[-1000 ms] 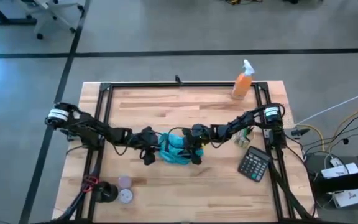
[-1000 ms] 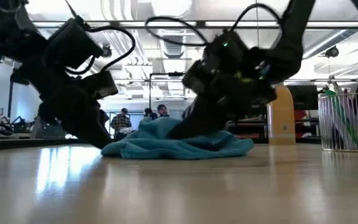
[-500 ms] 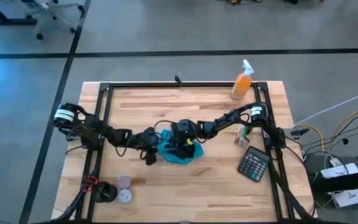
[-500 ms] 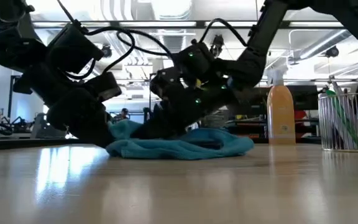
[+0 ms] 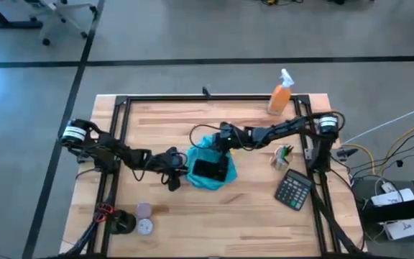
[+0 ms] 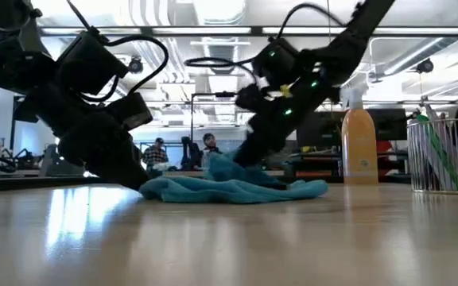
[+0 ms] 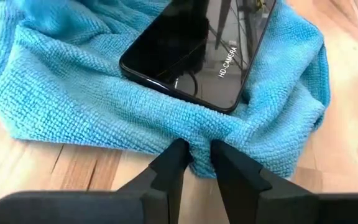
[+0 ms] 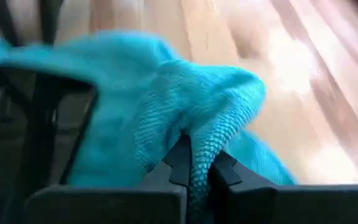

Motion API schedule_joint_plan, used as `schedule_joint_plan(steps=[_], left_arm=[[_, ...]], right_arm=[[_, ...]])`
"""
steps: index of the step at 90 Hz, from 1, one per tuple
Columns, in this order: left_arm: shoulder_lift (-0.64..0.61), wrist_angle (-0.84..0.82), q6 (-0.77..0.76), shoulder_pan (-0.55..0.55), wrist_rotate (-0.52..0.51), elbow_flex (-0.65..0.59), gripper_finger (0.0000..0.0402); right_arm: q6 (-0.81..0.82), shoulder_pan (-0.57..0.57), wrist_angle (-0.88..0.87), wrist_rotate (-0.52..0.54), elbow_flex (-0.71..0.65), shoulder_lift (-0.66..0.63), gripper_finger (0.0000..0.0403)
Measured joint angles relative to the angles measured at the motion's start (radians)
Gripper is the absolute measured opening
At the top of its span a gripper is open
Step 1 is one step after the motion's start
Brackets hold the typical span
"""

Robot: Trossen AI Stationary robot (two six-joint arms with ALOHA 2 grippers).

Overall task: Apply microfiber cloth
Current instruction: Wipe the front and back of the black cellphone using the blue microfiber cloth

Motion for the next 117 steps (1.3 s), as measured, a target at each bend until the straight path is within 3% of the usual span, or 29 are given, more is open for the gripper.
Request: schedule_joint_plan(steps=[11,21,50,65,86,100,117], left_arm=[[0.0,0.009,0.013,0.0,0.0,0.0,0.0069],[0.0,0.013,0.035,0.0,-0.008,-0.001,0.0063],[-0.001,0.067,0.083,0.0,-0.021,0.002,0.0083],[-0.001,0.07,0.083,0.0,-0.023,0.002,0.0102],[0.006,0.094,0.097,0.0,-0.025,0.001,0.0131],[0.007,0.112,0.12,0.0,-0.025,0.0,0.0151],[0.007,0.113,0.121,0.0,-0.027,0.0,0.0178]], right_arm=[[-0.025,-0.006,-0.179,0.003,-0.007,-0.079,0.001],[-0.003,0.016,-0.314,-0.008,0.001,-0.129,0.0052],[0.312,0.049,-0.611,-0.121,0.003,-0.201,0.0295],[0.37,0.124,-0.51,-0.122,-0.017,-0.194,0.0385],[0.376,0.242,-0.331,-0.033,-0.004,-0.096,0.0386],[0.397,0.222,-0.319,-0.003,0.03,-0.05,0.0387],[0.385,0.203,-0.321,-0.042,0.09,0.038,0.0398]])
